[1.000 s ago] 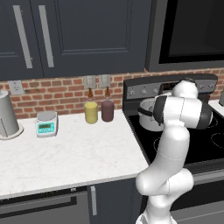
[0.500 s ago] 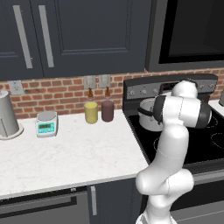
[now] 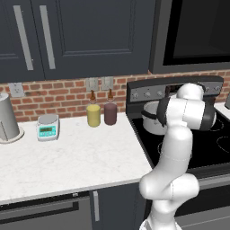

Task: Put the lime and avocado in the pot. Retrieve the spatula and lightly stir the vegetables in the pot.

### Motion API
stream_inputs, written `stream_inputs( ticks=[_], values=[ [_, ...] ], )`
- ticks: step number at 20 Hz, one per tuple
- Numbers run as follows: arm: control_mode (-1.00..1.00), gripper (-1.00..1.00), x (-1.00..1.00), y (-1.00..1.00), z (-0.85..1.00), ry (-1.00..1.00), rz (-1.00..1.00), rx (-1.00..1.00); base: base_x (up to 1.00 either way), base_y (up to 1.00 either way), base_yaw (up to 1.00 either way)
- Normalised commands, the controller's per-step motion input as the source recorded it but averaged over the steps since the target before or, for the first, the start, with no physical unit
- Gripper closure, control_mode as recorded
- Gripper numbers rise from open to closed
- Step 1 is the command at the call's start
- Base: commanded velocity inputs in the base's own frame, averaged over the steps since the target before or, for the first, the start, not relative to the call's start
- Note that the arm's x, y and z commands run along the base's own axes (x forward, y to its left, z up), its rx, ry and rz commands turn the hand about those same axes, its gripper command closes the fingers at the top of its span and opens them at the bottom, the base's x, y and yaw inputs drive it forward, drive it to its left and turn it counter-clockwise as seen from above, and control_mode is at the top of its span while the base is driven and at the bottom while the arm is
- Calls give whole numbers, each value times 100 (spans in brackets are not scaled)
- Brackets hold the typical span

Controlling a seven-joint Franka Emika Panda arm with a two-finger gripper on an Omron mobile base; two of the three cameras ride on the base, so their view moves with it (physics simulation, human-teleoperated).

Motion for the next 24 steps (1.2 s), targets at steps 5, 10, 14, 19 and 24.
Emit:
stream_inputs(
  ticks=[5, 10, 14, 19, 24],
  values=[
    [-100, 100, 0, -21, -4, -2, 0, 0, 0, 0, 0],
    [-100, 100, 0, -11, 1, 0, 0, 0, 0, 0, 0],
    [-100, 100, 0, 0, 7, 4, 0, 0, 0, 0, 0],
    [-100, 100, 0, 2, 27, 3, 0, 0, 0, 0, 0],
    [-100, 100, 0, 22, 41, 0, 0, 3, 0, 0, 0]
  ],
)
